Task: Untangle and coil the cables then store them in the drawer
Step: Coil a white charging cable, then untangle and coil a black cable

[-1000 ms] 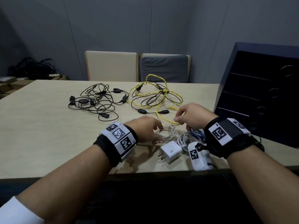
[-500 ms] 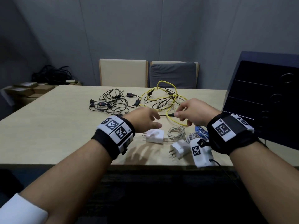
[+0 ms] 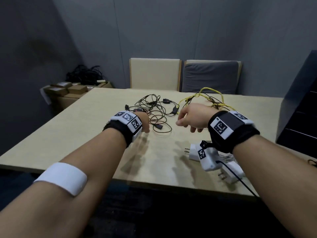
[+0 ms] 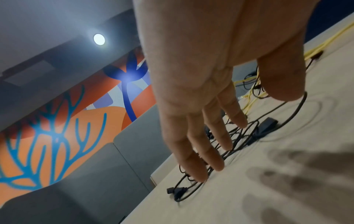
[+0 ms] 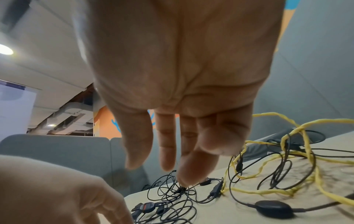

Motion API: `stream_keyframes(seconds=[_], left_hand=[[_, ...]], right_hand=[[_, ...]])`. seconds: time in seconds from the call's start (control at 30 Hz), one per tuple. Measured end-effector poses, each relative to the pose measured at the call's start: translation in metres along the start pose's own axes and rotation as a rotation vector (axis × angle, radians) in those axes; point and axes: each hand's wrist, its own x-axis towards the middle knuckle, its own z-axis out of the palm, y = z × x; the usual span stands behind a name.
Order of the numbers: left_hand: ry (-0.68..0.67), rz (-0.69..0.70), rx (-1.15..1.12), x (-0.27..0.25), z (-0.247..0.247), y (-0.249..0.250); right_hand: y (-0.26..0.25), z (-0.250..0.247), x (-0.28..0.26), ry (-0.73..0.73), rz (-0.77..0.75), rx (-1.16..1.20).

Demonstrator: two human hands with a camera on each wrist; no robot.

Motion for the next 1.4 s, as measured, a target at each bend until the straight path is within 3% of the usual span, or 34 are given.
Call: stream_keyframes(seconds=[0.27,0.4,0.43,0.5,0.63,0.77,0.93,1.13,1.27,1.33,1.4], left_hand=[[-0.039,0.021,0.011,0.063,0.006,0.002],[-0.049,-0.015,0.032,0.154,0.05,-0.016],[-0.045,-0.023,0.009,0.151,0.049,-0.016],[0.059,0.02,-0.064,0.097,0.024,-0.005],[0.313,0.018,-0.533,0.058,-0.013,-0.005],[0.535,0.134,-0.793,0.021,-0.061,-0.004],[0.705,0.331,-0.868,-0.027,-0.105,0.008],[0.805,0.525,-0.787,-0.059,-0.118,0.023],[0.863,0.572,-0.89,-0.055,-0.113,0.017],[0.791,0.582,-0.914,-0.047,-0.104,0.012],[0.628,0.58,-0.894,-0.038,-0.09,0.009]], right_hand=[[0.006,0.0,0.022,-0.014,-0.034,-0.027],[0.015,-0.006,0.022,-0.048,-0.035,-0.028],[0.017,-0.007,0.02,-0.061,-0.032,-0.028],[0.021,-0.009,0.018,-0.076,-0.027,-0.027],[0.021,-0.012,0.016,-0.041,-0.027,0.009],[0.011,-0.013,0.017,0.095,-0.089,0.199],[-0.013,-0.02,0.012,0.313,-0.169,0.415],[-0.032,-0.037,0.005,0.348,-0.284,0.677],[-0.033,-0.058,-0.01,0.451,-0.349,0.89],[-0.031,-0.074,-0.021,0.485,-0.439,0.949],[-0.03,-0.089,-0.033,0.493,-0.554,0.978]])
